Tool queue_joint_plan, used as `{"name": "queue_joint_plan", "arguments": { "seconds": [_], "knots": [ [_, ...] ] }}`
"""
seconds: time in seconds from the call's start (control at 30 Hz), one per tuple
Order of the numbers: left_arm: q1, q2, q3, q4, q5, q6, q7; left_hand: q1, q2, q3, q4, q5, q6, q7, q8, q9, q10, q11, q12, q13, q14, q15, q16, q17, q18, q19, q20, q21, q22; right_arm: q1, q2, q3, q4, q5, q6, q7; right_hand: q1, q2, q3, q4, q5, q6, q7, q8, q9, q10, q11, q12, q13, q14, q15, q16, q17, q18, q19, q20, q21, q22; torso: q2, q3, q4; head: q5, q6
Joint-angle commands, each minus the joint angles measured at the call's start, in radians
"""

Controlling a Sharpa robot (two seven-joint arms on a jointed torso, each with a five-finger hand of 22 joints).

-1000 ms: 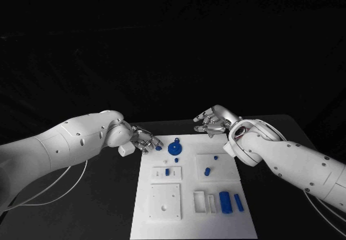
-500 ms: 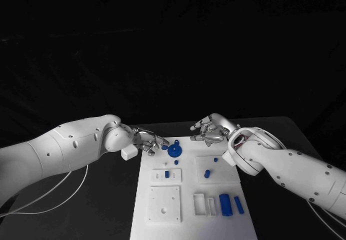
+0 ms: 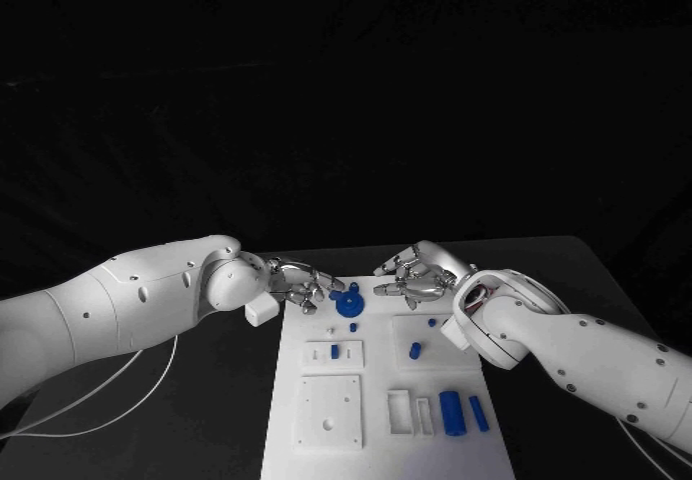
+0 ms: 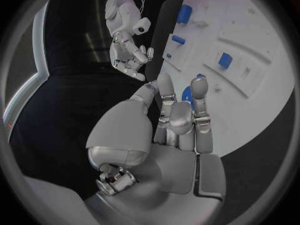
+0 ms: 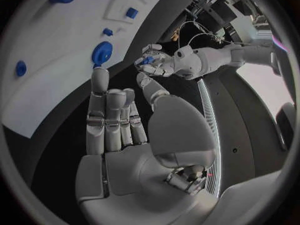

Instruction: Assemble the parts on the task board

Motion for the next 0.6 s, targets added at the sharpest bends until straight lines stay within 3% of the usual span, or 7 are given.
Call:
{"name": "queue_joint_plan", "arguments": {
  "seconds": [0.03, 0.23, 0.3, 0.4, 0.5, 0.57, 0.6],
  "knots": [
    [0.0, -0.004, 0.001, 0.017, 0.02, -0.042, 0.059, 0.005, 0.012, 0.04, -0.045, 0.002, 0.004, -0.01, 0.003, 0.001, 0.032, -0.005, 0.002, 0.001, 0.006, 0.0, -0.002, -0.002, 0.004, 0.001, -0.003, 0.003, 0.013, -0.002, -0.003, -0.004, 0.013, 0.14, -0.027, -0.078, -0.022, 0.001, 0.003, 0.027, 0.003, 0.014, -0.002, -0.004, 0.0, 0.016, -0.002, 0.009, 0.008, 0.02, -0.004, 0.023, 0.019, 0.005, 0.04, -0.01, 0.022, 0.001, -0.001, -0.0001, 0.0008, 0.0, 0.002],
    [-0.001, -0.009, 0.001, 0.037, 0.014, -0.06, 0.087, 0.006, 0.014, 0.04, -0.046, 0.002, 0.003, -0.01, 0.003, 0.002, 0.032, -0.005, 0.002, 0.001, 0.006, 0.0, -0.003, -0.003, 0.003, 0.002, -0.004, 0.002, 0.013, -0.004, -0.006, -0.01, 0.011, 0.446, -0.011, -0.18, -0.056, 0.007, 0.016, 0.079, 0.035, 0.035, -0.012, -0.003, 0.005, 0.07, -0.01, 0.062, 0.077, 0.053, -0.013, 0.068, 0.065, 0.001, 0.041, -0.02, 0.077, 0.001, 0.0, -0.0018, 0.0002, 0.0, 0.004],
    [-0.001, -0.009, 0.001, 0.04, 0.012, -0.061, 0.092, 0.007, 0.014, 0.04, -0.046, 0.002, 0.003, -0.01, 0.003, 0.002, 0.032, -0.006, 0.002, 0.001, 0.006, -0.001, -0.003, -0.003, 0.003, 0.002, -0.005, 0.001, 0.013, -0.004, -0.007, -0.011, 0.008, 0.535, -0.001, -0.207, -0.062, 0.01, 0.007, 0.086, 0.07, 0.036, -0.013, -0.003, 0.005, 0.084, -0.011, 0.082, 0.105, 0.059, -0.013, 0.079, 0.077, 0.001, 0.041, -0.021, 0.088, 0.0, 0.0, -0.002, 0.0001, 0.0, 0.005],
    [-0.001, -0.008, 0.001, 0.045, 0.01, -0.062, 0.099, 0.007, 0.014, 0.04, -0.047, 0.003, 0.002, -0.01, 0.003, 0.003, 0.032, -0.006, 0.001, 0.002, 0.006, -0.001, -0.004, -0.004, 0.002, 0.002, -0.006, 0.001, 0.013, -0.004, -0.007, -0.014, 0.005, 0.677, 0.012, -0.242, -0.082, 0.032, -0.044, 0.09, 0.116, 0.029, -0.012, -0.002, 0.005, 0.103, -0.01, 0.111, 0.154, 0.068, -0.013, 0.098, 0.104, 0.002, 0.04, -0.022, 0.143, 0.006, 0.0, -0.002, 0.0001, -0.001, 0.005],
    [-0.001, -0.007, 0.001, 0.049, 0.009, -0.059, 0.103, 0.007, 0.014, 0.04, -0.047, 0.003, 0.002, -0.01, 0.003, 0.003, 0.032, -0.006, 0.001, 0.002, 0.006, -0.001, -0.004, -0.004, 0.002, 0.002, -0.006, 0.001, 0.013, -0.004, -0.006, -0.017, 0.003, 0.793, 0.017, -0.258, -0.098, 0.04, -0.077, 0.095, 0.163, 0.018, -0.01, -0.003, 0.004, 0.114, -0.008, 0.122, 0.176, 0.073, -0.013, 0.107, 0.119, 0.003, 0.041, -0.021, 0.171, 0.009, 0.001, -0.002, 0.0004, -0.003, 0.005],
    [-0.001, -0.006, 0.001, 0.052, 0.007, -0.057, 0.105, 0.007, 0.014, 0.04, -0.047, 0.003, 0.002, -0.01, 0.003, 0.003, 0.032, -0.006, 0.001, 0.002, 0.006, -0.001, -0.004, -0.004, 0.002, 0.002, -0.006, 0.001, 0.013, -0.004, -0.004, -0.019, 0.002, 0.851, 0.018, -0.264, -0.092, 0.076, -0.156, 0.081, 0.186, 0.014, -0.01, -0.003, 0.006, 0.116, -0.006, 0.116, 0.194, 0.075, -0.012, 0.105, 0.131, 0.005, 0.039, -0.02, 0.188, 0.001, 0.001, -0.0021, 0.0003, -0.004, 0.006],
    [-0.001, -0.006, 0.001, 0.053, 0.007, -0.055, 0.106, 0.007, 0.014, 0.04, -0.047, 0.003, 0.002, -0.01, 0.003, 0.003, 0.032, -0.006, 0.001, 0.002, 0.006, -0.001, -0.004, -0.004, 0.002, 0.002, -0.006, 0.001, 0.013, -0.004, -0.003, -0.02, 0.001, 0.875, 0.018, -0.265, -0.099, 0.075, -0.166, 0.084, 0.203, 0.008, -0.008, -0.003, 0.004, 0.118, -0.007, 0.116, 0.196, 0.076, -0.011, 0.106, 0.134, 0.005, 0.039, -0.019, 0.191, 0.0, 0.0, -0.0016, 0.0002, -0.004, 0.005]
  ]
}}
